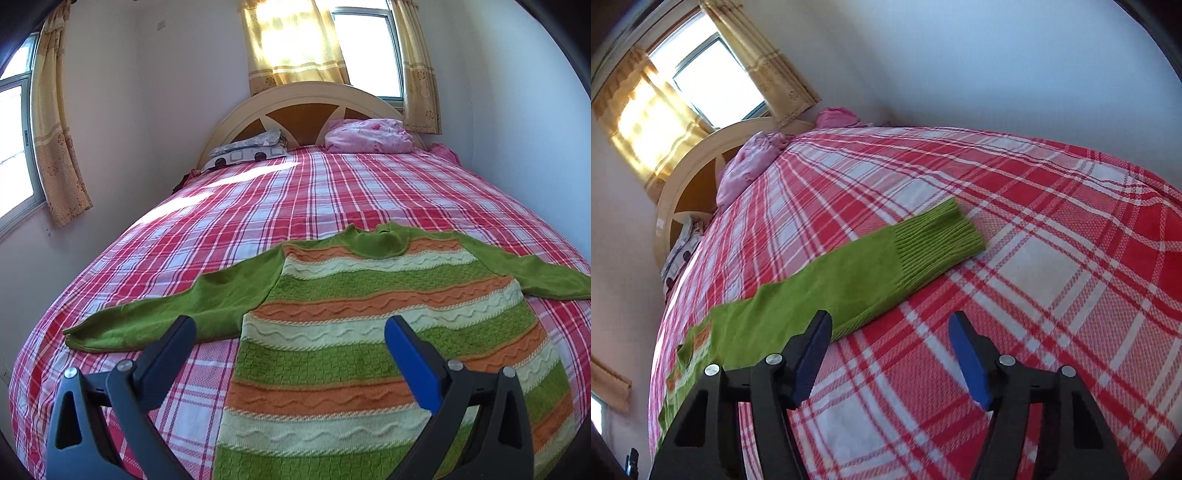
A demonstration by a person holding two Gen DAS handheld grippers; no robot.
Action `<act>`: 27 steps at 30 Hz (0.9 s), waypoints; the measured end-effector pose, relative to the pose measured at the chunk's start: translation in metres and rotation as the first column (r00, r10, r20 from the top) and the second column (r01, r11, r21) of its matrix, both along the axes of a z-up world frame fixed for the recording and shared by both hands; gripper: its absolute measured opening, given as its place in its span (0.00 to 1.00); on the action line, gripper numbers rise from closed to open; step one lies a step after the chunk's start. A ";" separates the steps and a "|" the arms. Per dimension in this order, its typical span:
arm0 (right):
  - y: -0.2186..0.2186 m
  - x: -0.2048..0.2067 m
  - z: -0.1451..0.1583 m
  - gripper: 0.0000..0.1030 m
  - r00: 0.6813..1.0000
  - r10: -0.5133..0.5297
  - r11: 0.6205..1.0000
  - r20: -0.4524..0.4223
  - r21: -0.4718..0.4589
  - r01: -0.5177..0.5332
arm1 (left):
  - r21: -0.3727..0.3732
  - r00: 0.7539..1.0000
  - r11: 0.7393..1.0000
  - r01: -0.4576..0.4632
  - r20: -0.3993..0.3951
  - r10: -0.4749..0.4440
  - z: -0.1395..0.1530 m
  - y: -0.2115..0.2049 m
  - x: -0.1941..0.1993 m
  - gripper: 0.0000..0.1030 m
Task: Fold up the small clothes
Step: 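Grasp the sleeve cuff nearest the right gripper and lift it, then carry the held sleeve across the sweater body and release it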
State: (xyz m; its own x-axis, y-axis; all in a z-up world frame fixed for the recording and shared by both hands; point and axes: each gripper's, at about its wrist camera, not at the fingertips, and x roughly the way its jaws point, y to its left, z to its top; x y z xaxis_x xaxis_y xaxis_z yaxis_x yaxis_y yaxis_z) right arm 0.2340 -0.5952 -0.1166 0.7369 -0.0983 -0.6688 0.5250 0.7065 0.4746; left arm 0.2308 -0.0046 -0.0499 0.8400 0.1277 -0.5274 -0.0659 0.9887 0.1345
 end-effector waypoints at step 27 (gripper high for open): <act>0.051 0.097 0.113 0.08 0.975 0.191 0.961 0.113 -0.225 -0.162 | -0.063 0.999 0.997 -0.047 -0.024 0.046 -0.012 0.030 0.041 1.00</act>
State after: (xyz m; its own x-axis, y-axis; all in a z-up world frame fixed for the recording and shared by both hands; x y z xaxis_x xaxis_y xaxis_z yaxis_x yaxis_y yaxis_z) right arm 0.3309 -0.5444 -0.0039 0.8360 -0.0882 -0.5416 0.3255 0.8743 0.3600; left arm 0.2720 0.0256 -0.0614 0.8218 0.1316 -0.5544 -0.1095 0.9913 0.0730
